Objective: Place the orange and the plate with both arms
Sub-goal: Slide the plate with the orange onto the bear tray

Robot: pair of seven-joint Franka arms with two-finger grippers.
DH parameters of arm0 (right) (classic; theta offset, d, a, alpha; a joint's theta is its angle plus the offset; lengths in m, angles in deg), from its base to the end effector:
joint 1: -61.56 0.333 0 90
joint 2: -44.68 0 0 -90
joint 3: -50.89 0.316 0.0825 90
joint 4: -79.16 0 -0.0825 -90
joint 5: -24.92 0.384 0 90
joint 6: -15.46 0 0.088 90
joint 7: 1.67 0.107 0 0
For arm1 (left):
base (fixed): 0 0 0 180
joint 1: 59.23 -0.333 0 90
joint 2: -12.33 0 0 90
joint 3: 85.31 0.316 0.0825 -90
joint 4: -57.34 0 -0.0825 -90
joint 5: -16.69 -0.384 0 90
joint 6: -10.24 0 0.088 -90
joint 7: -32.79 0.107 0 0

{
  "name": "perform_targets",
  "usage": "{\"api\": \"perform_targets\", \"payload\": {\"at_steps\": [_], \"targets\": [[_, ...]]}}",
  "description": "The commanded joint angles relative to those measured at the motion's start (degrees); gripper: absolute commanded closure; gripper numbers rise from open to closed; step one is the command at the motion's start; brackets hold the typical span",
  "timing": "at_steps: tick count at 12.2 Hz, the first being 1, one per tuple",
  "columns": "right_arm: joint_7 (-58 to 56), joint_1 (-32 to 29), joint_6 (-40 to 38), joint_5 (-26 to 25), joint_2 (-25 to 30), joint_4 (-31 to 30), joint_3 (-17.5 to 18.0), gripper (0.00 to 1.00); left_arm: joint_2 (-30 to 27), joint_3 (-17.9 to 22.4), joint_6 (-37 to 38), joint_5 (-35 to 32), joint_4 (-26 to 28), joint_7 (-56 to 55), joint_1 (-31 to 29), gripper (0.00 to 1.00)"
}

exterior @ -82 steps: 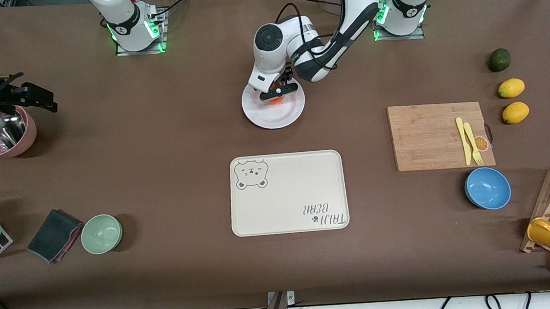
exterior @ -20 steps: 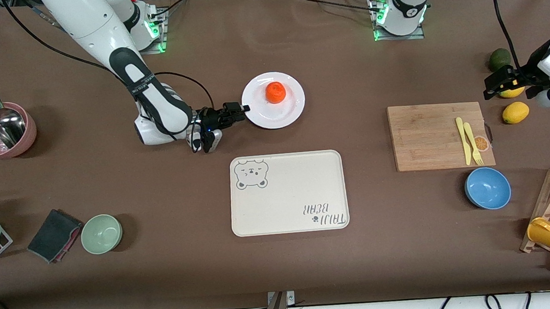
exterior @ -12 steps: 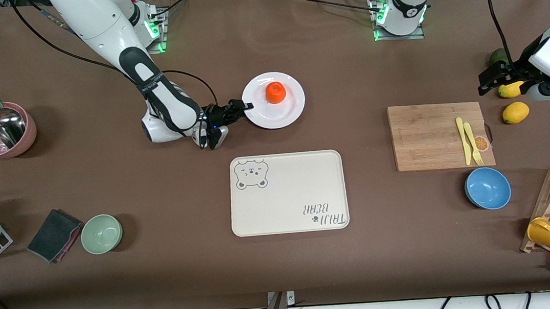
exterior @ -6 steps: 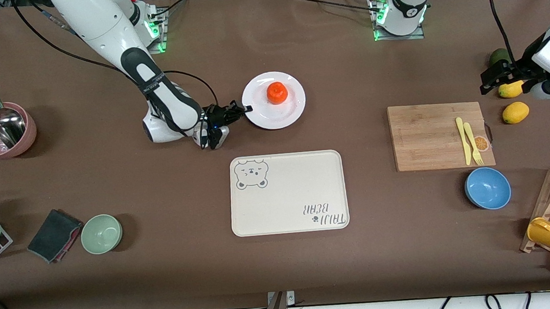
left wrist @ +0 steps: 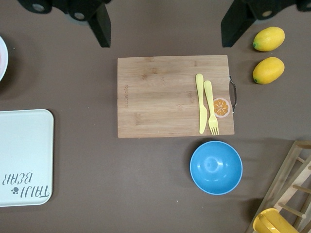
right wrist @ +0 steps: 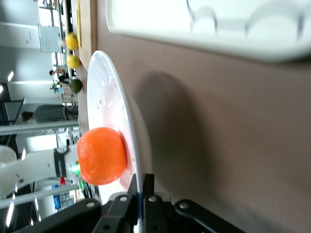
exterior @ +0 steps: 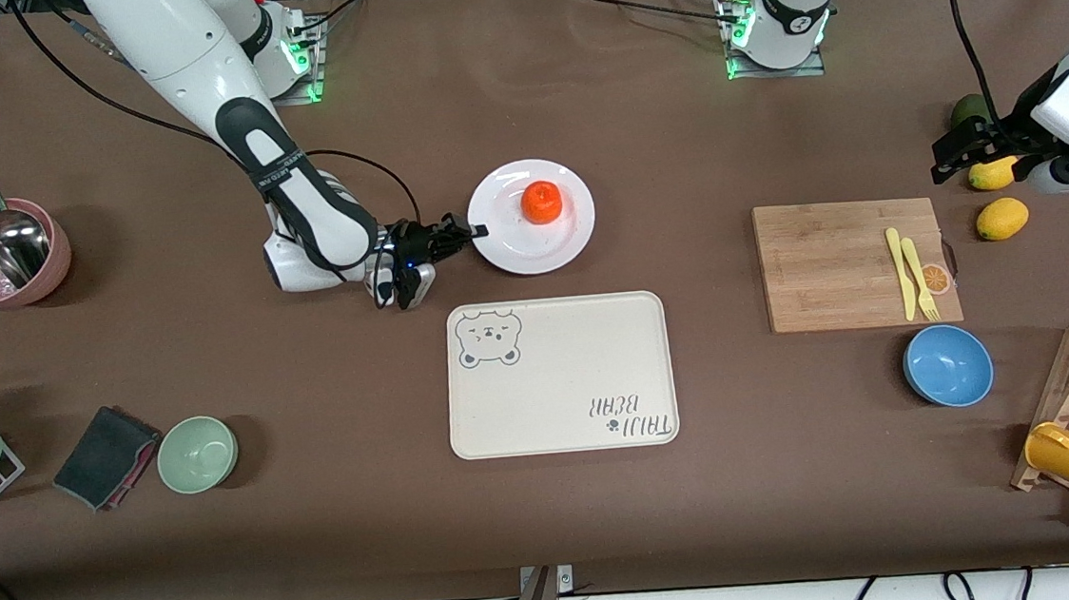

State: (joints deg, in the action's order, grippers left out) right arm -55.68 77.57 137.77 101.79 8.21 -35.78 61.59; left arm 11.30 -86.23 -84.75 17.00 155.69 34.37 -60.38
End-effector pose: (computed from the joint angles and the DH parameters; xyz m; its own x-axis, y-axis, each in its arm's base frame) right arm 0.4877 0.2953 0.1308 0.9518 0.3053 -0.0300 0.1172 -0.4522 -0.8842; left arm 0.5518 0.0016 0.5728 0.9989 -0.0231 -0.0405 -0.0228 -0.9997 0.0062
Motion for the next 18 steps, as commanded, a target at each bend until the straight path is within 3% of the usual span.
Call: {"api": "perform_targets", "payload": {"at_steps": [1, 5, 7, 10, 14, 15, 16, 17, 18], "targets": [[9.06, -0.54, -0.94, -3.55, -0.45, 7.07, -1.03, 1.0, -1.16, 0.04, -0.82, 1.62, 1.23, 0.09, 0.0, 0.0], [27.94, -0.55, 0.46, -10.41, -4.65, 20.25, -3.49, 1.0, -1.16, 0.04, -0.82, 1.54, 1.14, 0.0, 0.0, 0.0], [34.99, 1.38, 7.03, -12.17, -10.35, 28.76, -3.58, 1.0, -1.16, 0.04, -0.73, 1.54, 1.14, 0.0, 0.0, 0.0], [36.34, 3.05, 10.83, -12.36, -18.88, 38.18, -3.41, 1.0, -1.16, 0.04, -0.82, 1.54, 1.14, 0.0, 0.0, 0.0], [36.17, 5.17, 14.98, -12.36, -21.54, 40.67, -3.32, 1.0, -1.16, 0.04, -0.82, 1.54, 1.14, 0.0, 0.0, 0.0], [36.08, 5.34, 14.89, -12.53, -21.19, 40.67, -3.32, 0.42, -1.16, 0.04, -0.82, 1.54, 1.14, 0.0, 0.0, 0.0], [35.64, 5.34, 14.8, -12.62, -20.84, 40.5, -3.32, 0.0, -1.16, 0.04, -0.82, 1.54, 1.14, 0.0, 0.0, 0.0], [35.81, 6.13, 14.98, -14.36, -19.71, 40.5, -3.49, 0.0, -1.16, 0.04, -0.82, 1.54, 1.14, 0.0, 0.0, 0.0], [35.99, 5.96, 14.72, -19.25, -19.0, 40.41, -3.84, 0.0, -1.16, 0.04, -0.73, 1.54, 1.14, 0.0, 0.0, 0.0]]}}
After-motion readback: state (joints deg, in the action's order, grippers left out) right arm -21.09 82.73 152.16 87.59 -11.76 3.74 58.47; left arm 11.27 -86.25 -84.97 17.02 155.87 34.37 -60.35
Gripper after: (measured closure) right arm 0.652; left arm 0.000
